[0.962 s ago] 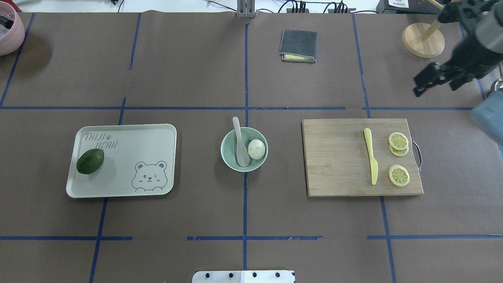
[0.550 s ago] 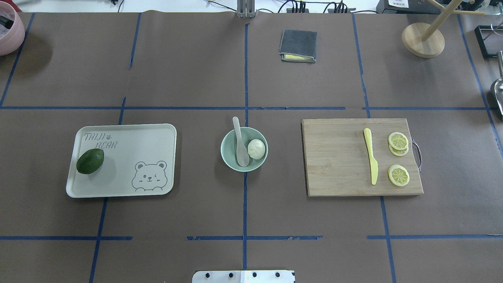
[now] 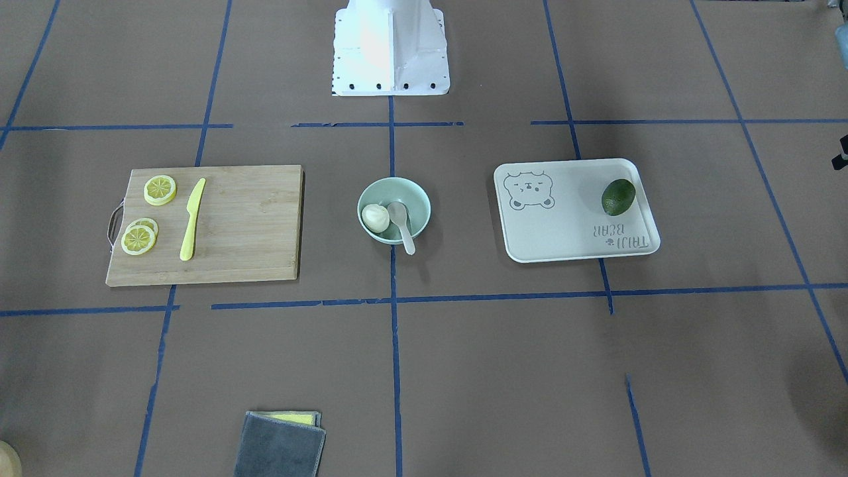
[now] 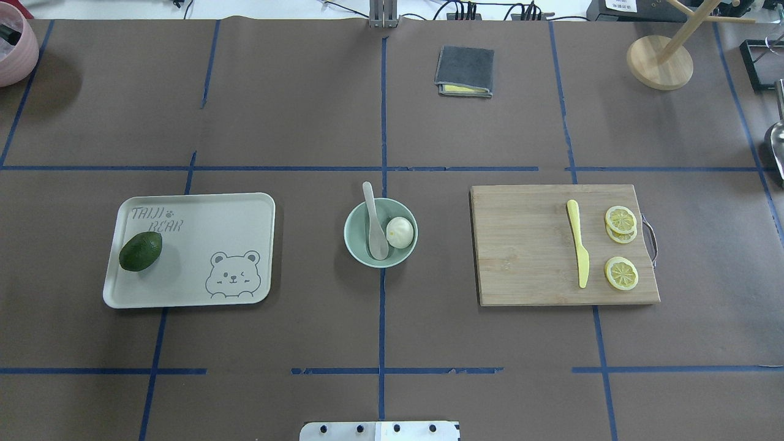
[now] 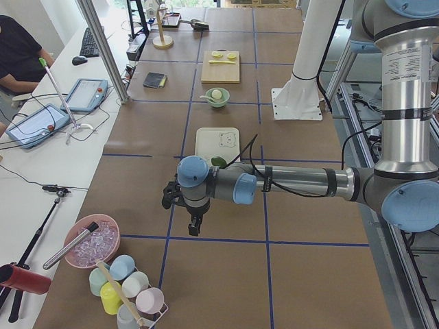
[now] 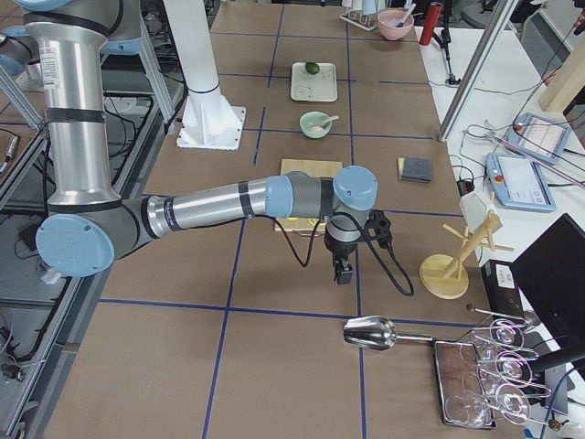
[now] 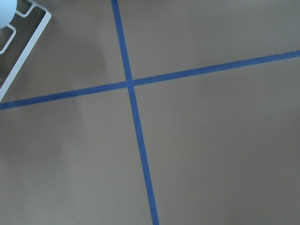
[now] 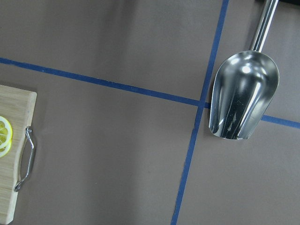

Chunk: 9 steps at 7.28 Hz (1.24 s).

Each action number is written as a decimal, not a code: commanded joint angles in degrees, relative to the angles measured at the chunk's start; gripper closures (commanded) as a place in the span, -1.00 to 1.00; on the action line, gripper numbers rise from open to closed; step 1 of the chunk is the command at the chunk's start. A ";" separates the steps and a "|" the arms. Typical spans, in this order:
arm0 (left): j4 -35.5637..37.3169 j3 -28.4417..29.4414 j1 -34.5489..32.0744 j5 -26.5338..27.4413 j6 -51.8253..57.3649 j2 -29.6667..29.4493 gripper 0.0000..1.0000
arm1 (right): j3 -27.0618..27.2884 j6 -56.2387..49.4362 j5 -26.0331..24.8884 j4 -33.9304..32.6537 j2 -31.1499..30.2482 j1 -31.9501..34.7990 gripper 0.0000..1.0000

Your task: Put spoon and bun in bowl

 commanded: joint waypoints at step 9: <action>4.99 0.38 -3.67 0.57 1.63 -1.13 -1.00 | -6.91 0.83 4.58 3.45 -1.35 5.19 -1.00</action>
